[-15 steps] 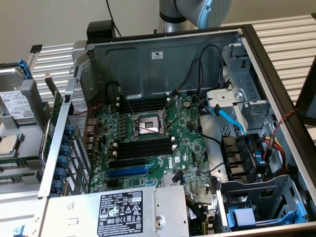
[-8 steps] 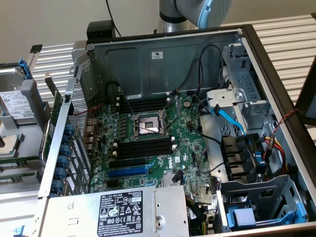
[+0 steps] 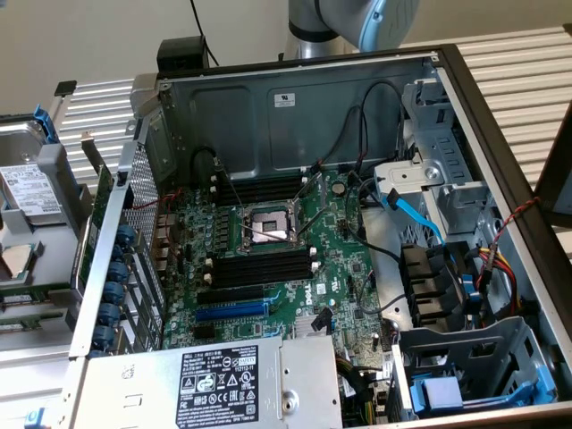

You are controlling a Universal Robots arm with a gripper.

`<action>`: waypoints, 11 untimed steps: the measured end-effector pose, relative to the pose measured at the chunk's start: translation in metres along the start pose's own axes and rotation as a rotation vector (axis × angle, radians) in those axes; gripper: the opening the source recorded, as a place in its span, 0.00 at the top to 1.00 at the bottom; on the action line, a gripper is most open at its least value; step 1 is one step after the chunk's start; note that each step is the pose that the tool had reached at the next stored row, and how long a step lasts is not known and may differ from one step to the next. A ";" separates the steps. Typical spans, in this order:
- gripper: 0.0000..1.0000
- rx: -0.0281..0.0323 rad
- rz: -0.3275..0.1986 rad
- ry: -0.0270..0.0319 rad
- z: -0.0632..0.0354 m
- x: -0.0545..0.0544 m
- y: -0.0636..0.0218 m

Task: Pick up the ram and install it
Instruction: 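Pick up the ram and move it above insertion slot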

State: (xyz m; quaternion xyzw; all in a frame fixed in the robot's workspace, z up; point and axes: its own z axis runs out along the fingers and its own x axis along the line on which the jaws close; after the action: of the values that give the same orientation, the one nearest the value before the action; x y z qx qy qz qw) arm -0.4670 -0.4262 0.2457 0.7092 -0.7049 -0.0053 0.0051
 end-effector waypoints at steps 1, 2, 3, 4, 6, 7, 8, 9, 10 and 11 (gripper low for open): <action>0.64 0.0003 0.000 -0.0001 0.0013 0.001 -0.0005; 0.64 0.0003 0.000 0.0001 0.0029 0.002 -0.0012; 0.64 0.0003 0.000 0.0002 0.0046 0.002 -0.0016; 0.64 0.0005 0.000 0.0003 0.0064 0.002 -0.0019; 0.64 0.0006 0.000 0.0003 0.0100 0.002 -0.0036; 0.64 0.0006 0.000 0.0003 0.0118 0.002 -0.0053; 0.64 0.0006 -0.001 0.0004 0.0135 0.002 -0.0072; 0.64 0.0007 -0.001 0.0003 0.0149 0.002 -0.0091; 0.64 0.0008 -0.001 0.0001 0.0164 0.003 -0.0103; 0.64 0.0005 -0.001 0.0003 0.0173 0.004 -0.0106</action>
State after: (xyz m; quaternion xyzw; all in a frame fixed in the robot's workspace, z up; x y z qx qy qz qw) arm -0.4566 -0.4299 0.2282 0.7097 -0.7045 -0.0050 0.0051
